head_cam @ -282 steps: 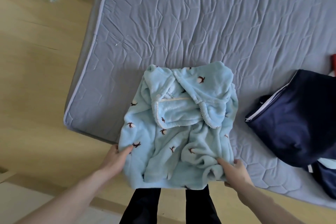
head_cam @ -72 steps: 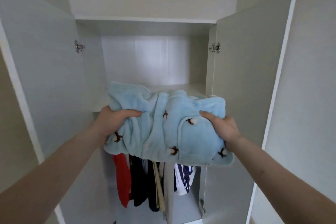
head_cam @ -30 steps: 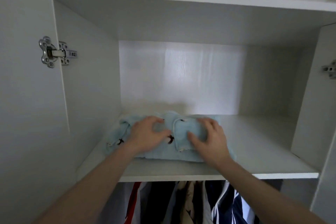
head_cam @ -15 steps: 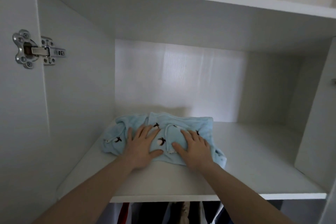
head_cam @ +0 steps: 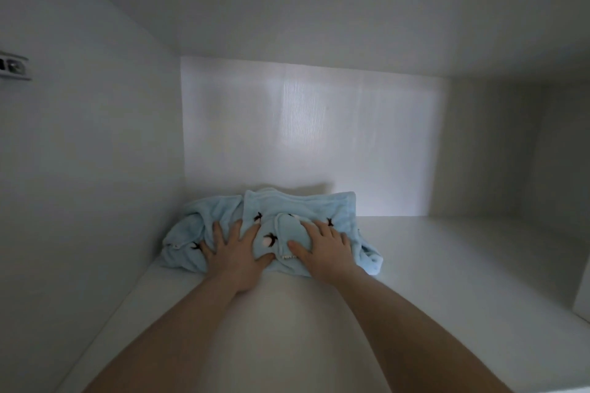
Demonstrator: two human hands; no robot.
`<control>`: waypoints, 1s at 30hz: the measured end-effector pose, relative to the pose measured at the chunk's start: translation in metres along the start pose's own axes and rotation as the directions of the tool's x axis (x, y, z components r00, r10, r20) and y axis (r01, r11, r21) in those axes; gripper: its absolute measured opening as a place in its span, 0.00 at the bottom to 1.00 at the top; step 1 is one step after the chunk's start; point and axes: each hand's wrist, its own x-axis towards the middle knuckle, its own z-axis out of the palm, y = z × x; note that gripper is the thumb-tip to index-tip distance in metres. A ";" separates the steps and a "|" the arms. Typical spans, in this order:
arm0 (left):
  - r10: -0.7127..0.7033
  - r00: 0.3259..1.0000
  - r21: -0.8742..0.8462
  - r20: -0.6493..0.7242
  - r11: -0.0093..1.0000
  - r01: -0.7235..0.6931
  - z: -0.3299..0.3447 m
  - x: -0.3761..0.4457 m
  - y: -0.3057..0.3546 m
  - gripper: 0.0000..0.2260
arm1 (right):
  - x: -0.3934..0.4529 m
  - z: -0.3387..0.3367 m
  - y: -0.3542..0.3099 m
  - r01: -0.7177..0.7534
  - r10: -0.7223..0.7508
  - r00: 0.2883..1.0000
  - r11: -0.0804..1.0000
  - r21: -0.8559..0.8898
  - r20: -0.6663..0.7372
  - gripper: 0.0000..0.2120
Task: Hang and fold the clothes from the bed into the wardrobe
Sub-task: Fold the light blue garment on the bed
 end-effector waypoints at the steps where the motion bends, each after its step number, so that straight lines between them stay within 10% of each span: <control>1: -0.003 1.000 0.002 0.001 1.000 0.003 0.001 0.006 -0.002 0.38 | 0.007 0.004 0.000 0.006 -0.006 1.000 1.000 -0.001 -0.005 0.34; 12: -0.044 0.992 0.077 -0.115 0.996 0.053 0.027 0.055 -0.004 0.37 | 0.045 0.051 -0.004 -0.037 0.023 0.970 0.998 -0.055 -0.242 0.41; 23: 0.026 0.992 0.096 -0.126 0.995 -0.014 0.019 -0.007 0.007 0.52 | -0.046 0.017 0.004 0.043 -0.043 0.992 0.999 -0.003 -0.119 0.39; 30: 0.228 0.973 0.021 0.048 0.973 -0.229 -0.013 -0.140 0.083 0.40 | -0.210 -0.064 0.013 -0.004 -0.012 0.999 0.937 0.349 0.046 0.42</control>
